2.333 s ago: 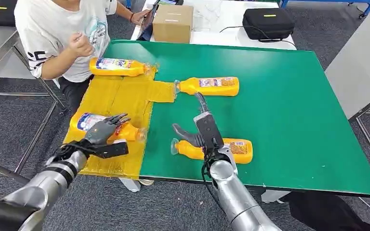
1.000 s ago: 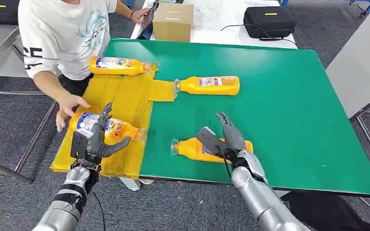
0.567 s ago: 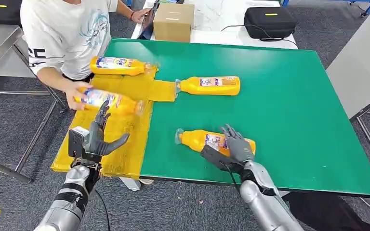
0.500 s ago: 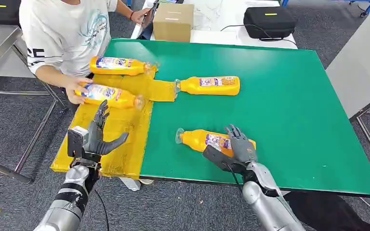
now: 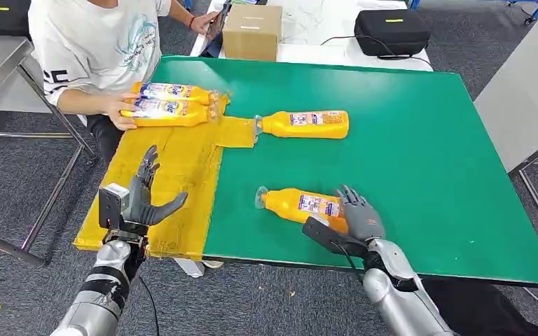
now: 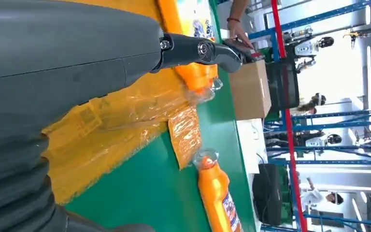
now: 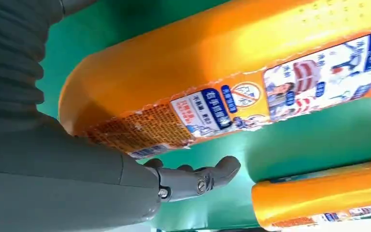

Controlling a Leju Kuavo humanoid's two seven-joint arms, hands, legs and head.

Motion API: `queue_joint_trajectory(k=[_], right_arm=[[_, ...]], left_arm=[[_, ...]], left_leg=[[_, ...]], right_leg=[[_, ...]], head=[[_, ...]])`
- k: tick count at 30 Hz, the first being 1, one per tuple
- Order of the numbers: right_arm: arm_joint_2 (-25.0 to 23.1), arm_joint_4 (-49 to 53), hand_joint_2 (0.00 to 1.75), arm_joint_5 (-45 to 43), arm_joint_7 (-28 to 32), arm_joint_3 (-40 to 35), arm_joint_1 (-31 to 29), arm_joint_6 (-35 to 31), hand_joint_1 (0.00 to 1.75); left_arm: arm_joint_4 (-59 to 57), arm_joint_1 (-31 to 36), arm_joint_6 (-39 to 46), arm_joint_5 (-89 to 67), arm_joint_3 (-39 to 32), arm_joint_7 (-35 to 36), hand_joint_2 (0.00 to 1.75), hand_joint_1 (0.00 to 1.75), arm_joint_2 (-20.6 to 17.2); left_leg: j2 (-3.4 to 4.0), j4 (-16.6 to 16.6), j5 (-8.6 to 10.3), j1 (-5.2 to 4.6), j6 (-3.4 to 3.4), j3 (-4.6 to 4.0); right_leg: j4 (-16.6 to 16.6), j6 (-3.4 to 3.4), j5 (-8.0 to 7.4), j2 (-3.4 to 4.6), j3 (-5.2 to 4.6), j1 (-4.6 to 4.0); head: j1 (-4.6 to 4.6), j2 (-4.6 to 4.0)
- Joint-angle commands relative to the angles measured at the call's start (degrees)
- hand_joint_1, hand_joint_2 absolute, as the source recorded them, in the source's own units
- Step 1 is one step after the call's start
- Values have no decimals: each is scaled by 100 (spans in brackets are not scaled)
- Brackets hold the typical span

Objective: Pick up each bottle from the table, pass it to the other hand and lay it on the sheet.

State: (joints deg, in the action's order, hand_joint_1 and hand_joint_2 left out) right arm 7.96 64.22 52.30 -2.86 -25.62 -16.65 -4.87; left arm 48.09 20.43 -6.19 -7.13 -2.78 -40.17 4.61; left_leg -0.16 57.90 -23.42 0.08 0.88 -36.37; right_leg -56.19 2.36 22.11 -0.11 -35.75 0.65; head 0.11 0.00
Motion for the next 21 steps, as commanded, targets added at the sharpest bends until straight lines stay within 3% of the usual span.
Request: queue_joint_trajectory(k=[1,2,11,17,21], right_arm=[[235,-99,175,45,-122,-69,-140,296,0],[267,-117,175,41,-117,-59,-158,323,173],[368,-1055,175,-185,84,-254,-680,1115,175],[383,-1113,175,-184,89,-275,-718,1136,175],[333,-1537,175,-373,251,-362,-1051,1371,175]], left_arm=[[-84,121,-42,8,-140,17,175,0,34],[-86,114,-51,17,-147,17,175,0,30],[-198,153,-254,41,-121,17,175,0,-16],[-211,164,-278,43,-115,17,175,0,-18],[-358,262,-405,62,-93,17,175,0,-22]], left_leg=[[-2,-2,-4,1,-3,9],[-2,0,-9,2,-4,17],[1,-4,-9,4,-5,27],[-4,-5,-10,6,-5,34],[2,-3,-6,4,-4,24]], right_leg=[[1,-5,5,-2,10,-2],[-1,-7,10,-3,18,-2],[5,-7,7,1,28,-5],[7,-8,11,-6,38,-7],[5,-6,5,0,26,-5]], head=[[0,0],[0,0],[0,0],[0,0],[0,0]])
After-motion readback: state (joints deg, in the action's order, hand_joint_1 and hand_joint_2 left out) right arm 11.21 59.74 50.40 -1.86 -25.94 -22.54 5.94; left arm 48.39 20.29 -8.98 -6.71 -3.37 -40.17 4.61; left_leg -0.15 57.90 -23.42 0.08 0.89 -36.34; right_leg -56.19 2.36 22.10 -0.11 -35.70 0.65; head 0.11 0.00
